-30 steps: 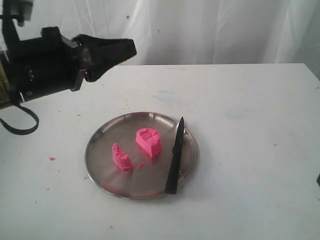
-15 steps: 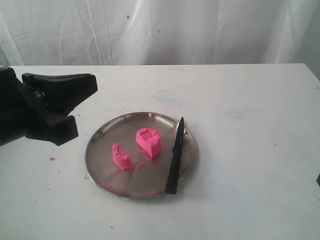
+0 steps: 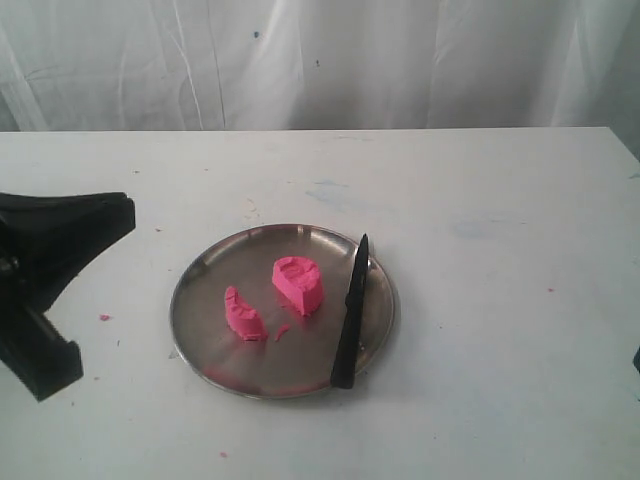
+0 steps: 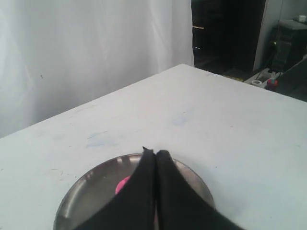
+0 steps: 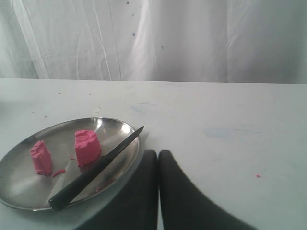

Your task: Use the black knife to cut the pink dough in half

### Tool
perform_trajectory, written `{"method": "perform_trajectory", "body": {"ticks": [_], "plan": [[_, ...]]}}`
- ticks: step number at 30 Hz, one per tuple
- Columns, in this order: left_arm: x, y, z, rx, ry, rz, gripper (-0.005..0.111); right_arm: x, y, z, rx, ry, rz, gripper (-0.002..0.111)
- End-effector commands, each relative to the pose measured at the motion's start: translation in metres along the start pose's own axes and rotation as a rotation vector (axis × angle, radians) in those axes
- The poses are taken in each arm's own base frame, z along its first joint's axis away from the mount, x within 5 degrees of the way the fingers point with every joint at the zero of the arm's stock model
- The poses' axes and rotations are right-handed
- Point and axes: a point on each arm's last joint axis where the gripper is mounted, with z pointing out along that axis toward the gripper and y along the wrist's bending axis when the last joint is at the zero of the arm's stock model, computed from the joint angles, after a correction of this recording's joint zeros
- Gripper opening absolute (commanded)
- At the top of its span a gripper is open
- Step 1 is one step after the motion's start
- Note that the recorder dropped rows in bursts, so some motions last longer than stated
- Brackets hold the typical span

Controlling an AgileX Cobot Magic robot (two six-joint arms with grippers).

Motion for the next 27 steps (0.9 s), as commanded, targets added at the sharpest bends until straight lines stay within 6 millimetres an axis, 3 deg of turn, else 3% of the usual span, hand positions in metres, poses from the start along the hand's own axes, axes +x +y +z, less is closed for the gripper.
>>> {"method": "perform_trajectory", "body": {"ticks": [1, 16, 27], "plan": [[0.014, -0.001, -0.01, 0.005, 0.023, 0.029, 0.0, 0.001, -0.001, 0.0, 0.008, -0.004, 0.001, 0.0], [0.073, 0.0, -0.045, -0.031, 0.04, 0.156, 0.0, 0.001, -0.001, 0.0, 0.008, -0.004, -0.001, 0.0], [0.103, 0.011, -0.066, -0.205, -0.021, -0.089, 0.0, 0.001, -0.001, 0.0, 0.008, -0.004, -0.001, 0.0]]}}
